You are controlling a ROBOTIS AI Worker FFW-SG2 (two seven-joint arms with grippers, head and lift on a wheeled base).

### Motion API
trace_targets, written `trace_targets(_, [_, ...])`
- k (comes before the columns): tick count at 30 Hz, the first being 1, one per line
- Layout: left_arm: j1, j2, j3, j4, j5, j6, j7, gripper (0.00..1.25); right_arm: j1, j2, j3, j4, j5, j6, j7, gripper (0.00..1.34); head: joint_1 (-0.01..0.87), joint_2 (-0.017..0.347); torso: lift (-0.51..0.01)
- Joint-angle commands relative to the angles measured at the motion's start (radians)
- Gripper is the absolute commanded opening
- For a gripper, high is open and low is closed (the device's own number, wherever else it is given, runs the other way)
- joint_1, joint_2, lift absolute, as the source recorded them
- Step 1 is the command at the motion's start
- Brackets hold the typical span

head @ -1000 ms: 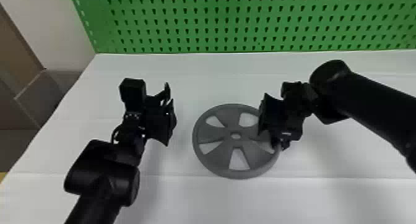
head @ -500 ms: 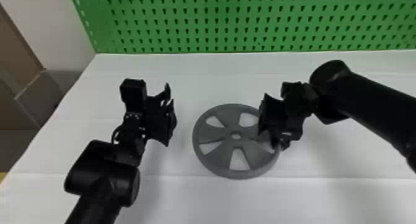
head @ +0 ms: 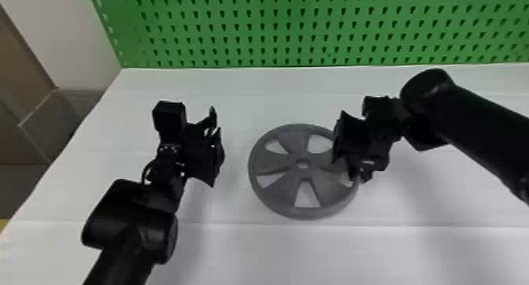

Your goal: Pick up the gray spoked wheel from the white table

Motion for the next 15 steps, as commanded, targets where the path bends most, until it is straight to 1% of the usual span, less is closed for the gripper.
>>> trace_targets(1, [0.004, 0.000, 0.002, -0.002, 0.000, 0.000, -0.001, 0.74, 0.007, -0.006, -0.115, -0.046, 0.132, 0.013, 0.000, 0.28, 0.779, 0.103, -0.071])
trace_targets(4, [0.007, 0.000, 0.005, -0.002, 0.002, 0.000, -0.001, 0.74, 0.021, -0.009, -0.209, -0.093, 0.222, 0.013, 0.000, 0.28, 0.779, 0.103, -0.071])
trace_targets(5, [0.007, 0.002, 0.003, -0.002, 0.002, 0.000, -0.001, 0.74, 0.032, -0.013, -0.246, -0.130, 0.265, 0.010, 0.000, 0.28, 0.779, 0.103, -0.071])
trace_targets(7, [0.008, 0.002, 0.003, -0.002, 0.003, 0.000, -0.001, 0.74, 0.046, -0.018, -0.299, -0.179, 0.317, 0.010, 0.000, 0.28, 0.779, 0.103, -0.071])
trace_targets(11, [0.010, 0.005, 0.003, -0.002, 0.009, 0.000, -0.001, 0.74, 0.077, -0.021, -0.410, -0.242, 0.375, 0.010, 0.000, 0.28, 0.779, 0.103, -0.071])
trace_targets(15, [0.012, 0.005, 0.005, -0.002, 0.011, 0.000, -0.001, 0.74, 0.109, -0.026, -0.467, -0.322, 0.435, 0.004, 0.000, 0.28, 0.779, 0.103, -0.071])
